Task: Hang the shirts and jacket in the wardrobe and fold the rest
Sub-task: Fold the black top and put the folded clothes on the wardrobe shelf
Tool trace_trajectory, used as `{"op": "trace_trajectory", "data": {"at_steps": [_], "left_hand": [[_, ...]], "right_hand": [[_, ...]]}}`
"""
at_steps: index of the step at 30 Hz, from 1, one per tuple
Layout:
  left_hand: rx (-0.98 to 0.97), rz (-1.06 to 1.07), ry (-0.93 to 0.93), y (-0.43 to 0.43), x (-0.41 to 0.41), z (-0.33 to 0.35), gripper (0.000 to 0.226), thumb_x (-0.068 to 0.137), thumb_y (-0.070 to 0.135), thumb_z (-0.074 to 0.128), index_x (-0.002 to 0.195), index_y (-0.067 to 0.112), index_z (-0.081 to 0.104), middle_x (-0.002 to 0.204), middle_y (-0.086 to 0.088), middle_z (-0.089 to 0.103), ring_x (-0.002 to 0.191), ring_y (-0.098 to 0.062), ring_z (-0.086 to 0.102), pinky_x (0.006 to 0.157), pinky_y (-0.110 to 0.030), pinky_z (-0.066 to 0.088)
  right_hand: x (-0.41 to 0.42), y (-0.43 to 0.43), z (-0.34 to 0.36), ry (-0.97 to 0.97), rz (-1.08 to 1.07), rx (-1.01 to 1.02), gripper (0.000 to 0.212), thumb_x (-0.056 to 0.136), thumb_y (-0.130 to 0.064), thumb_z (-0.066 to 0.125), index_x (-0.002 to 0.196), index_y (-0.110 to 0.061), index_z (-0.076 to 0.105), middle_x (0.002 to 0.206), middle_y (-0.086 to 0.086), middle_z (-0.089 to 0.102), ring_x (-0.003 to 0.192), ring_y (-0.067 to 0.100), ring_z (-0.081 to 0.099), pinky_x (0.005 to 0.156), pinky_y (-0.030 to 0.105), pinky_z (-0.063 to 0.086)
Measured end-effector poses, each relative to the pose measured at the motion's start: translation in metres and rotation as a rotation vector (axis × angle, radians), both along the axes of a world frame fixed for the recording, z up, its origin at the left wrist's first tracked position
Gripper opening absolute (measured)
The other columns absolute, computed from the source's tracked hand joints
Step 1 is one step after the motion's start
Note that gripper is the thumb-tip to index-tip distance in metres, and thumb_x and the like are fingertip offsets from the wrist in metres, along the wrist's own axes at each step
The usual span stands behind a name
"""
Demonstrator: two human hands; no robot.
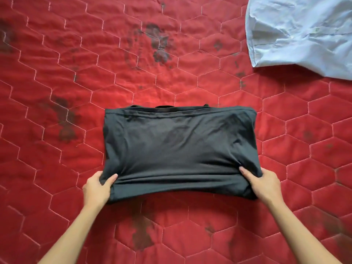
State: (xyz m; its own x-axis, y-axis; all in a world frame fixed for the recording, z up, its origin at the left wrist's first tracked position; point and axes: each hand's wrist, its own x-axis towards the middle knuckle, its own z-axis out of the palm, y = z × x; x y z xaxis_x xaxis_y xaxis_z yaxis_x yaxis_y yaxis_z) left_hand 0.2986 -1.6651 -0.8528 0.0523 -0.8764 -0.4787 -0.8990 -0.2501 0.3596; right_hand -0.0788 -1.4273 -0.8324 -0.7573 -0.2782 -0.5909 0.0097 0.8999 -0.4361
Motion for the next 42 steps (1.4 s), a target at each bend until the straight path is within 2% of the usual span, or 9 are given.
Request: {"op": "trace_trajectory", "data": {"at_steps": [7,10,14,17,20,27,30,37,42], "left_hand": [[0.145,0.073,0.132,0.02,0.001,-0.004,0.016,0.09,0.027,0.072,0.086,0.013,0.067,0.081,-0.007,0.07,0.088,-0.035,0.067,0.074,-0.039,0.046],[0.191,0.153,0.189,0.026,0.014,-0.009,0.014,0.091,0.03,0.071,0.093,0.019,0.064,0.09,-0.005,0.072,0.094,-0.03,0.069,0.086,-0.044,0.053],[0.163,0.216,0.156,0.03,0.016,0.002,0.026,0.09,0.03,0.072,0.109,0.018,0.059,0.092,-0.004,0.07,0.085,-0.025,0.068,0.078,-0.04,0.057],[-0.129,0.191,0.106,0.026,0.009,0.019,0.024,0.09,0.022,0.07,0.111,0.015,0.061,0.098,-0.007,0.069,0.092,-0.025,0.065,0.092,-0.04,0.048],[-0.248,0.278,0.261,0.016,-0.004,0.035,0.015,0.091,0.015,0.066,0.103,0.023,0.065,0.097,-0.001,0.07,0.093,-0.021,0.067,0.092,-0.039,0.05],[0.334,0.579,0.938,-0.016,-0.058,0.051,0.037,0.099,0.046,0.051,0.12,0.018,0.063,0.118,0.002,0.069,0.103,-0.01,0.065,0.1,-0.034,0.048],[0.398,0.53,0.851,-0.02,-0.053,0.04,0.077,0.071,0.077,0.066,0.124,0.022,0.066,0.124,0.01,0.068,0.116,-0.005,0.061,0.111,-0.035,0.041],[0.126,0.084,0.457,-0.014,-0.032,0.018,0.044,0.072,0.027,0.087,0.108,0.02,0.062,0.102,0.011,0.07,0.102,-0.012,0.067,0.085,-0.025,0.049],[-0.157,-0.278,0.105,-0.036,-0.055,0.014,0.084,0.076,0.028,0.079,0.146,0.027,0.033,0.126,0.0,0.049,0.113,-0.02,0.052,0.088,-0.038,0.05]], "right_hand": [[0.007,0.0,0.009,-0.501,-0.35,-0.26,0.03,0.071,-0.021,0.084,0.096,-0.008,0.074,0.095,0.011,0.077,0.087,0.027,0.07,0.079,0.038,0.055],[0.011,-0.011,0.021,-0.667,-0.479,-0.367,0.048,0.057,-0.017,0.082,0.101,-0.004,0.069,0.09,0.014,0.074,0.072,0.026,0.07,0.06,0.03,0.056],[0.023,-0.045,0.039,-0.617,-0.517,-0.425,0.019,0.078,0.002,0.065,0.092,-0.01,0.062,0.079,0.011,0.068,0.053,0.017,0.063,0.044,0.023,0.048],[0.051,-0.084,0.054,-0.422,-0.338,-0.482,0.028,0.066,-0.002,0.072,0.084,-0.023,0.066,0.089,0.008,0.07,0.078,0.025,0.065,0.074,0.042,0.054],[0.104,-0.128,0.082,-0.35,-0.109,-0.572,0.042,0.076,0.009,0.064,0.1,-0.024,0.066,0.095,-0.01,0.072,0.089,0.004,0.067,0.084,0.02,0.052],[0.235,-0.181,0.071,-0.385,0.614,-0.388,0.08,0.085,-0.028,0.056,0.156,-0.022,0.022,0.163,0.003,0.022,0.148,0.015,0.027,0.12,0.033,0.026],[0.246,-0.168,0.057,-0.411,0.659,-0.343,0.083,0.087,-0.035,0.057,0.157,-0.033,0.013,0.166,-0.001,0.006,0.137,0.017,0.045,0.113,0.035,0.037],[0.194,-0.143,0.034,-0.169,0.584,-0.233,0.06,0.087,-0.008,0.052,0.146,-0.02,0.045,0.139,-0.009,0.054,0.093,-0.002,0.058,0.099,0.021,0.041],[0.178,-0.16,0.022,-0.149,0.49,-0.207,0.058,0.086,-0.005,0.052,0.142,-0.017,0.046,0.132,-0.001,0.06,0.104,0.012,0.062,0.102,0.03,0.044]]}}
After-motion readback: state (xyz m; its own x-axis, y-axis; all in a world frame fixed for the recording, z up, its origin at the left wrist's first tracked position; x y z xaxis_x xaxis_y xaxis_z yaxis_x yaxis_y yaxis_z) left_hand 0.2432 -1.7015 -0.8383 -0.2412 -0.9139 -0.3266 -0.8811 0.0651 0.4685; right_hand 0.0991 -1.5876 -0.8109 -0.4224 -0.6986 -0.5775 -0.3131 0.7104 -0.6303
